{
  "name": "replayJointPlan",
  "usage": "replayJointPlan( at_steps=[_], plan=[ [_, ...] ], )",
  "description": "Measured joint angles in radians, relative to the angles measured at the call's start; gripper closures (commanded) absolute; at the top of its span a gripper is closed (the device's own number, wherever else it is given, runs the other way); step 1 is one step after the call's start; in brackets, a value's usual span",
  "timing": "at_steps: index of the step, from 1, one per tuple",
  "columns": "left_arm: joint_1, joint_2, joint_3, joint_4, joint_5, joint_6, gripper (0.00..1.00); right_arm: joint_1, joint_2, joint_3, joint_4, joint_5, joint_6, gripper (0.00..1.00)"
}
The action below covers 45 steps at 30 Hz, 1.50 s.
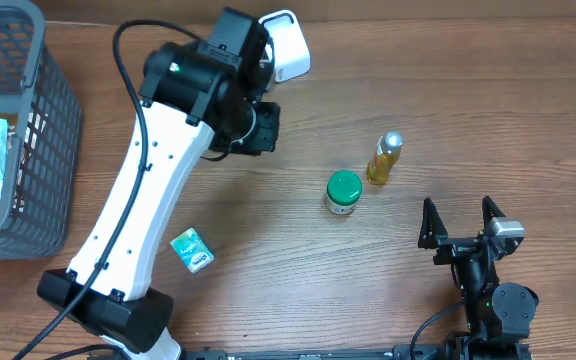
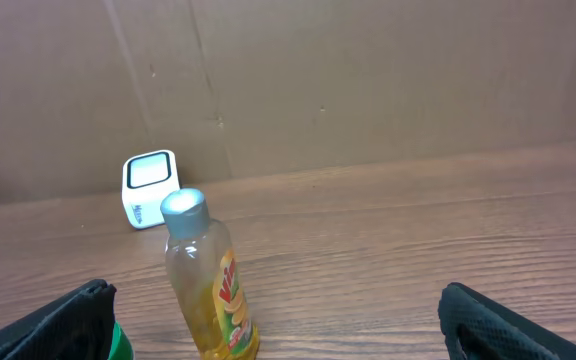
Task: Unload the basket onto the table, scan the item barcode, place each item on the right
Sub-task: 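Move the left gripper down to the small teal packet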
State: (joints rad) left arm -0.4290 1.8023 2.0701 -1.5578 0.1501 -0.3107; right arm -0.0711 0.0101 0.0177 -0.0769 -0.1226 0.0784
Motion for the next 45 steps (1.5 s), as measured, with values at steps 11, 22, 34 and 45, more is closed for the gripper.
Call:
replayJointPlan(
  at_steps=[11,22,34,45],
  plan=[
    [-0.004,-0.031,-0.102,-0.125,-0.002,-0.06,0.96,0.0,0.0,0.0,0.0,0.0,0.0,0.0],
    [-0.008,-0.31,-0.566,-0.062,-0.149,-0.378,0.96,0.0,0.0,0.0,-0.001,0.0,0.0,0.0],
    [0.068,-0.482,-1.021,0.219,-0.223,-0.642,0.96,0.0,0.0,0.0,0.0,0.0,0.0,0.0],
    [0.363,-0.482,-1.231,0.479,-0.129,-0.438,0.94,0.0,0.0,0.0,0.0,0.0,0.0,0.0]
  ],
)
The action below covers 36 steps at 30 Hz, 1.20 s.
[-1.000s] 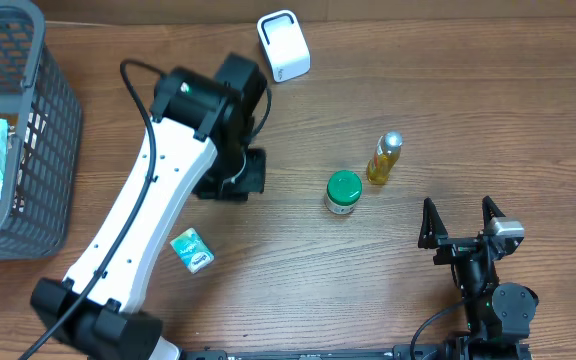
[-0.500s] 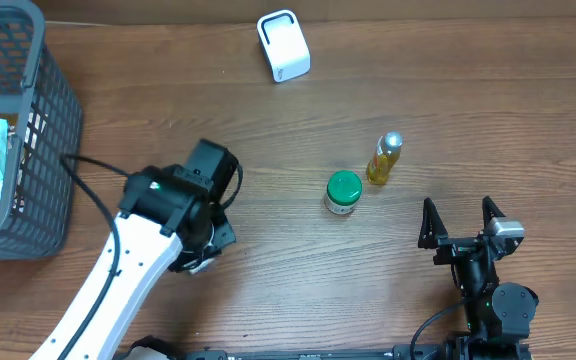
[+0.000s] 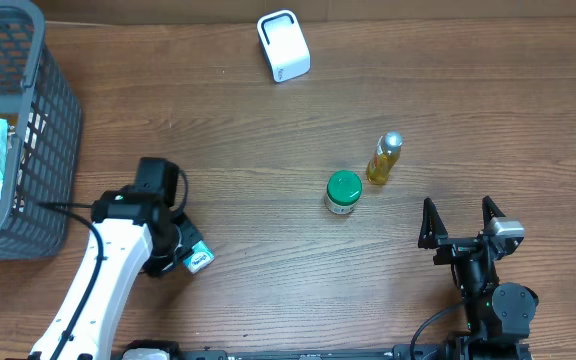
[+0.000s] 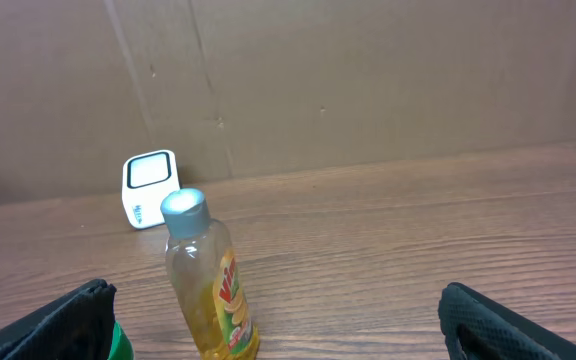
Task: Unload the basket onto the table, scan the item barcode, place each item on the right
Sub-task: 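Move the left gripper down to the small teal packet, then close the left gripper on the teal packet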
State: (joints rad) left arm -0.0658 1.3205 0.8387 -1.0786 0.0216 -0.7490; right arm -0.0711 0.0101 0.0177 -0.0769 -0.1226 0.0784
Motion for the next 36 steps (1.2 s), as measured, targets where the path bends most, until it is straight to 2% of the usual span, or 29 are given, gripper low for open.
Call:
replayJointPlan(
  at_steps=[7,15,22,30,36],
  plan=[
    [0.042,0.0,-0.063,0.027,0.009,0.099,0.91,0.0,0.0,0.0,0.0,0.0,0.0,0.0],
    [0.042,0.076,-0.103,0.076,0.013,0.125,0.89,0.0,0.0,0.0,0.0,0.0,0.0,0.0],
    [0.042,0.24,-0.1,0.248,0.035,0.17,0.85,0.0,0.0,0.0,-0.001,0.0,0.0,0.0],
    [0.042,0.286,-0.042,0.359,0.107,0.332,0.75,0.0,0.0,0.0,0.001,0.0,0.0,0.0],
    [0.042,0.305,-0.005,0.417,0.137,0.385,0.73,0.0,0.0,0.0,0.0,0.0,0.0,0.0]
  ],
)
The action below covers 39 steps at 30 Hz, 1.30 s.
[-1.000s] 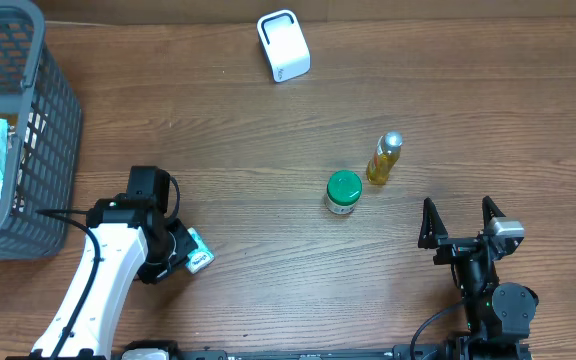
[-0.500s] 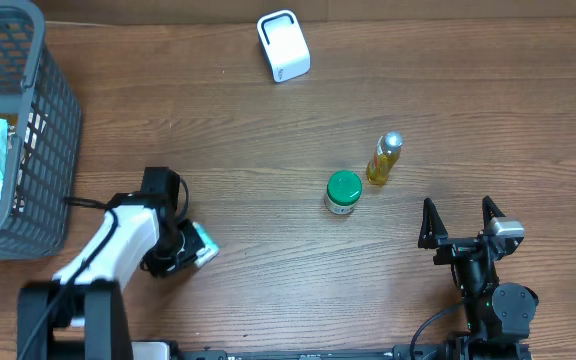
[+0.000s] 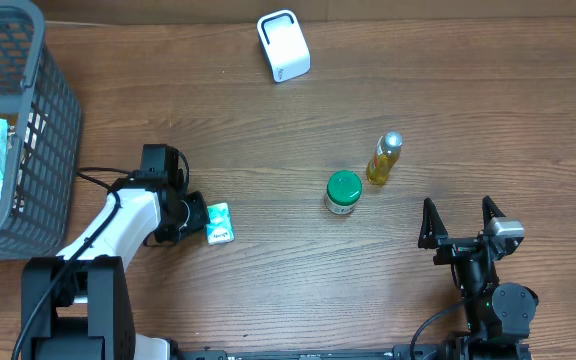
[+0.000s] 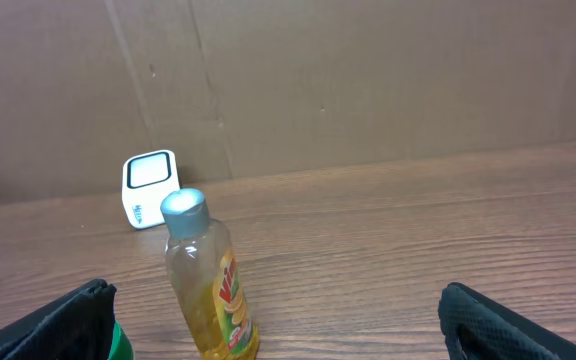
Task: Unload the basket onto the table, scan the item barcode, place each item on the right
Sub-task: 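Close the left gripper on the teal packet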
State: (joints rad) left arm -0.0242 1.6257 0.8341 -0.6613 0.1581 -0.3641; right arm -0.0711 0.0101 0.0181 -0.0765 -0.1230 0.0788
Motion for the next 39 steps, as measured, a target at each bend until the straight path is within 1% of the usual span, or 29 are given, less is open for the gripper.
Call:
replayJointPlan(
  at_steps=[3,6,9,12,16,18,20,24,29,32,37,39],
  plan=[
    [0.0,0.0,0.046,-0.079,0.01,0.013,0.75,0.0,0.0,0.0,0.0,0.0,-0.001,0.0],
    [0.0,0.001,0.125,-0.208,-0.012,0.028,0.75,0.0,0.0,0.0,0.0,0.0,0.0,0.0],
    [0.0,0.001,0.221,-0.301,-0.02,0.042,0.73,0.0,0.0,0.0,0.0,0.0,0.0,0.0],
    [0.0,0.001,0.282,-0.334,0.001,0.059,0.69,0.0,0.0,0.0,0.0,0.0,0.0,0.0],
    [0.0,0.004,0.285,-0.358,0.04,0.076,0.7,0.0,0.0,0.0,0.0,0.0,0.0,0.0],
    [0.0,0.01,0.266,-0.346,0.053,0.08,0.71,0.0,0.0,0.0,0.0,0.0,0.0,0.0],
    [0.0,0.015,0.241,-0.333,0.071,0.08,0.75,0.0,0.0,0.0,0.0,0.0,0.0,0.0],
    [-0.002,0.031,0.165,-0.303,0.1,0.08,0.74,0.0,0.0,0.0,0.0,0.0,0.0,0.0],
    [-0.002,0.034,0.074,-0.203,0.12,0.08,0.73,0.0,0.0,0.0,0.0,0.0,0.0,0.0],
    [-0.002,0.034,0.053,-0.161,0.131,0.08,0.73,0.0,0.0,0.0,0.0,0.0,0.0,0.0],
    [-0.002,0.034,0.051,-0.145,0.15,0.08,0.73,0.0,0.0,0.0,0.0,0.0,0.0,0.0],
    [-0.002,0.034,0.051,-0.14,0.151,0.08,0.76,0.0,0.0,0.0,0.0,0.0,0.0,0.0]
  ],
)
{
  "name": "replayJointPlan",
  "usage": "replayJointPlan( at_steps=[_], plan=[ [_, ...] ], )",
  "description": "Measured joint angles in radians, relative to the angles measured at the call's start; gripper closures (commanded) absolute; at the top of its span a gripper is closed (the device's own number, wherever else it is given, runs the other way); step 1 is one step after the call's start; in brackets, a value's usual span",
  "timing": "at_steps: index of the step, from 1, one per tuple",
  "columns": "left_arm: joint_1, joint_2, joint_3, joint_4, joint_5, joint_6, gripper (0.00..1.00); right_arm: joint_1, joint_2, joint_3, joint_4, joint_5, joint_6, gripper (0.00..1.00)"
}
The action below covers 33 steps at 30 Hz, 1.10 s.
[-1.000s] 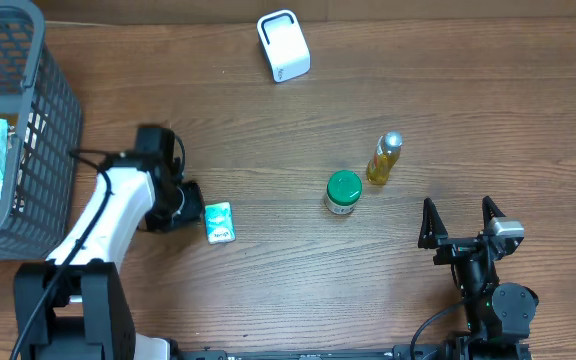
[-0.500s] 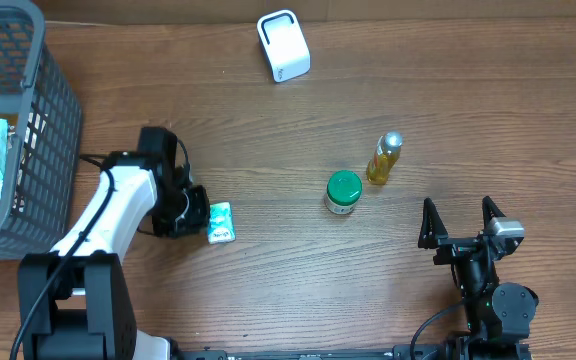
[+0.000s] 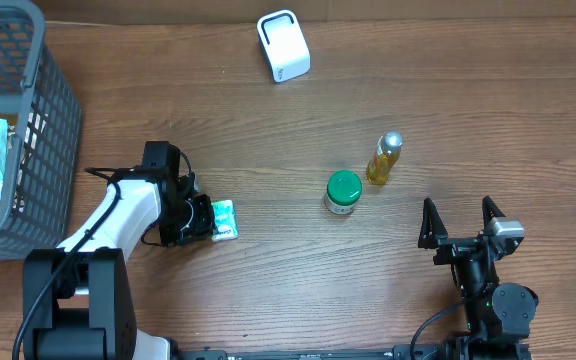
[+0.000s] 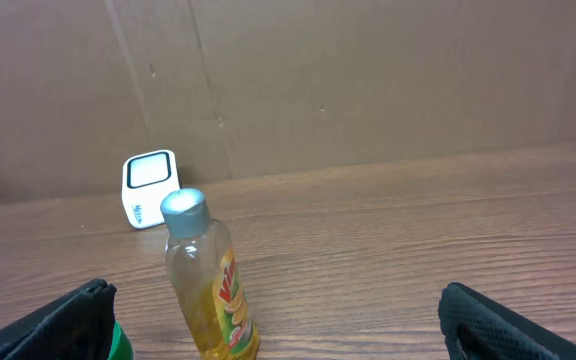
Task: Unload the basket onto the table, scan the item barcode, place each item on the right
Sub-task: 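Close the left gripper on the teal packet, then lift the teal packet and carry it toward the scanner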
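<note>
The teal packet (image 3: 226, 219) lies on the table at the lower left. My left gripper (image 3: 206, 219) reaches in from the left, shut on the packet's left end and covering it. The white scanner (image 3: 283, 46) stands at the back of the table, also in the right wrist view as the scanner (image 4: 150, 188). My right gripper (image 3: 458, 216) rests at the front right, open, with its black fingertips (image 4: 78, 320) wide apart and nothing between them.
A yellow bottle (image 3: 384, 160) with a grey cap stands in the middle right, close before my right gripper, seen as the bottle (image 4: 208, 280). A green-lidded jar (image 3: 343, 191) stands just left of it. A grey basket (image 3: 23, 150) holding packets fills the left edge.
My left gripper has moved a little to the right and now covers the teal packet's left end. The packet sits slightly farther right. The right arm has not moved.
My left arm stretched across to the white scanner while the teal packet lay loose at the lower left. Then the gripper was down at the packet. Later the packet lay farther right and turned, at the gripper's tip. Now the gripper is shut on it.
</note>
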State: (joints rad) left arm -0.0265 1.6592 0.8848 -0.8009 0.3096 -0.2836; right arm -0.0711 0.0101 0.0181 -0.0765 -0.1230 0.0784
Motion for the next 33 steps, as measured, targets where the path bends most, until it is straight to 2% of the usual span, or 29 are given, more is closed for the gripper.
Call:
replayJointPlan(
  at_steps=[6,9,13,22,27,33],
  plan=[
    [0.0,0.0,0.0,0.075,-0.003,-0.004,0.78,0.0,0.0,0.0,0.0,0.0,0.0,0.0],
    [0.0,0.0,0.0,0.117,-0.003,-0.014,0.87,0.0,0.0,0.0,0.0,0.0,0.0,0.0],
    [0.0,0.0,0.01,0.087,-0.004,-0.024,0.89,0.0,0.0,0.0,0.0,0.0,0.0,0.0],
    [-0.055,0.006,0.255,-0.083,-0.05,-0.029,0.77,0.0,0.0,0.0,0.0,0.0,0.0,0.0],
    [-0.169,0.006,0.298,-0.093,-0.132,-0.059,0.75,0.0,0.0,0.0,0.0,0.0,0.0,0.0],
    [-0.335,0.032,0.298,-0.113,-0.288,-0.156,0.75,0.0,0.0,0.0,0.0,0.0,0.0,0.0]
  ],
)
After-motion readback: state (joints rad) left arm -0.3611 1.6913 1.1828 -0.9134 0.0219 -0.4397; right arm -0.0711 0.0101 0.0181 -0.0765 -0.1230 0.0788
